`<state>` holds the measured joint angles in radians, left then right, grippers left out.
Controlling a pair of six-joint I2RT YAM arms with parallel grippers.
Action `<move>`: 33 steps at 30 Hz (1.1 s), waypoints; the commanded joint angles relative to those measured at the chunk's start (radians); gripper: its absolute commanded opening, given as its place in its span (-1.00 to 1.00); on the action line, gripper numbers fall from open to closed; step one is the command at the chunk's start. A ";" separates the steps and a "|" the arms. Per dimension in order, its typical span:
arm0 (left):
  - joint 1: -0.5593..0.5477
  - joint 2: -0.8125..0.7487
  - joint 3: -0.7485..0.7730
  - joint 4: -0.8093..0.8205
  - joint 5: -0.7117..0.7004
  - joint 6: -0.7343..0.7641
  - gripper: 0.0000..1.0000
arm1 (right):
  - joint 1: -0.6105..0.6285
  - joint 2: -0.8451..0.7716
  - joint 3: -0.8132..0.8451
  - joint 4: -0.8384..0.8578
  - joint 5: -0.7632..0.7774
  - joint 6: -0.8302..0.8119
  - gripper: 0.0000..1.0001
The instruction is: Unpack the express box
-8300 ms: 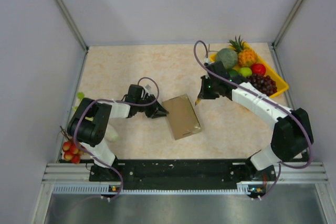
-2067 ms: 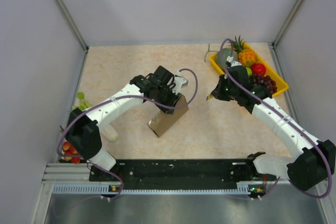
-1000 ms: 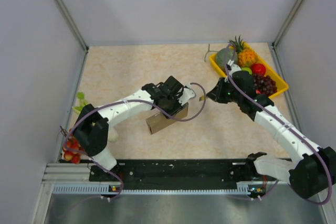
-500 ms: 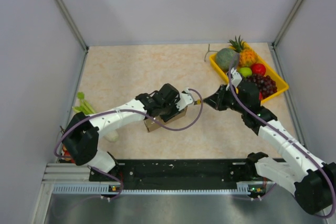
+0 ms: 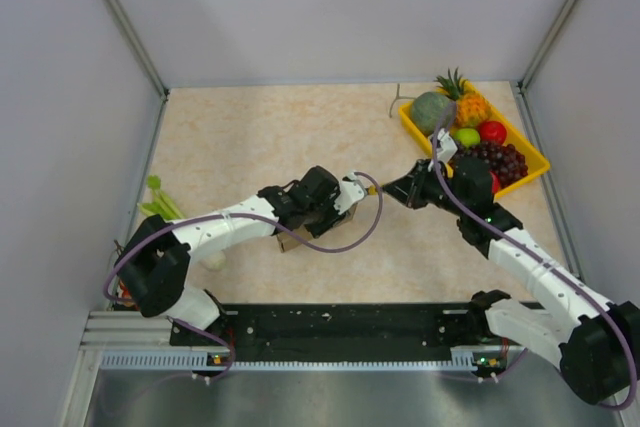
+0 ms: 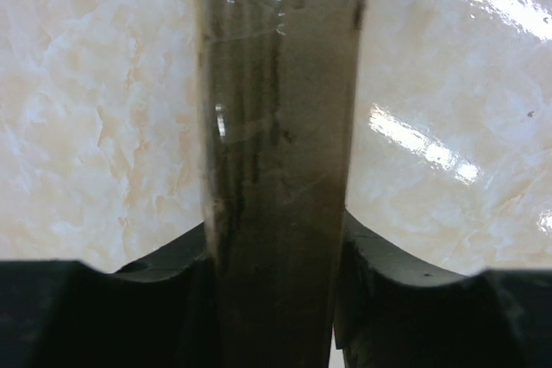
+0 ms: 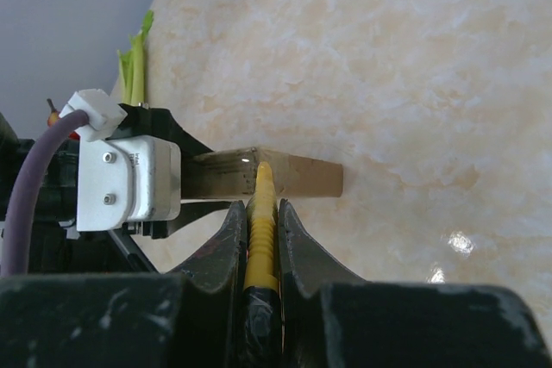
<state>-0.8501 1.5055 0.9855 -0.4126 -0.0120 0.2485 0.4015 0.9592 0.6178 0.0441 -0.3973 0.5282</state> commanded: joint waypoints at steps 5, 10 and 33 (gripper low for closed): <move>-0.004 -0.007 -0.042 0.047 0.007 -0.044 -0.23 | 0.036 0.056 0.082 0.085 0.000 -0.022 -1.00; -0.004 -0.008 -0.051 0.057 0.037 -0.057 -0.29 | 0.062 0.076 0.095 0.100 0.023 -0.022 -1.00; -0.003 0.002 -0.068 0.061 0.047 -0.072 -0.32 | 0.092 0.119 0.120 0.106 0.061 -0.057 -1.00</move>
<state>-0.8516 1.4879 0.9577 -0.3721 -0.0162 0.2317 0.4824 1.0935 0.6910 0.0910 -0.3374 0.4793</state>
